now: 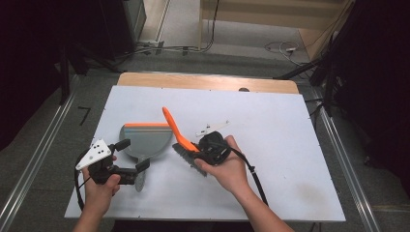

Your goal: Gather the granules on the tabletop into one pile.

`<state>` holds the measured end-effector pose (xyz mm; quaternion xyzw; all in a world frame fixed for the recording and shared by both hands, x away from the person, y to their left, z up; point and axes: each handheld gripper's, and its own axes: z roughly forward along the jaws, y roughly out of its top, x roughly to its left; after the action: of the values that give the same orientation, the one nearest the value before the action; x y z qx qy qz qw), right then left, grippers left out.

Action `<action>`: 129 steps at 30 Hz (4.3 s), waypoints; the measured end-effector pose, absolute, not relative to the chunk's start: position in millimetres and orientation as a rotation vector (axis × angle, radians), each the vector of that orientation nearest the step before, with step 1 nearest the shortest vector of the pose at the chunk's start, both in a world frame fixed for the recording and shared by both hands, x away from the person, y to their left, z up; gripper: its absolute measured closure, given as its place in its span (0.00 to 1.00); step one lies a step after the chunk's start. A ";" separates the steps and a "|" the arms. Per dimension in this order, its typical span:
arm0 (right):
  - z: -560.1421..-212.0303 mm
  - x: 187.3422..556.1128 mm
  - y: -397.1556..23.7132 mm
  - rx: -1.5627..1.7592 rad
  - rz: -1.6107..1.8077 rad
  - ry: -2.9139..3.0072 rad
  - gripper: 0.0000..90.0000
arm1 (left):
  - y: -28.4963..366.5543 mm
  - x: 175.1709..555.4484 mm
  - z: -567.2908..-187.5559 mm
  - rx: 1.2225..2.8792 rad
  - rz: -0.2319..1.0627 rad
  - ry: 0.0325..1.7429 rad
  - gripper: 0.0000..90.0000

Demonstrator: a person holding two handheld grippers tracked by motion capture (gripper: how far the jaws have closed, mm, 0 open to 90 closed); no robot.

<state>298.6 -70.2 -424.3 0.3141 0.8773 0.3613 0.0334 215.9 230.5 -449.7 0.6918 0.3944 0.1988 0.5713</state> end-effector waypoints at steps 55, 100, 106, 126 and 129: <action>-465.0 348.4 -144.5 1.398 0.965 2.471 0.74 | 224.0 216.5 -451.2 1.647 0.459 0.917 0.00; -460.2 366.7 -127.6 1.565 0.968 2.294 0.75 | 223.6 216.6 -450.7 1.644 0.455 0.915 0.00; -461.2 365.5 -138.6 1.594 0.973 2.263 0.75 | 224.5 216.9 -450.7 1.641 0.453 0.917 0.00; -437.5 359.8 -162.9 1.552 1.151 2.226 0.75 | 225.0 216.8 -449.9 1.638 0.458 0.922 0.00; -425.3 366.3 -166.9 1.457 1.150 2.244 0.75 | 224.4 216.9 -449.8 1.641 0.457 0.920 0.00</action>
<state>366.3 -166.9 -425.3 0.4969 0.7656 0.3923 0.1145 216.9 224.4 -449.8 0.6983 0.3913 0.1946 0.5669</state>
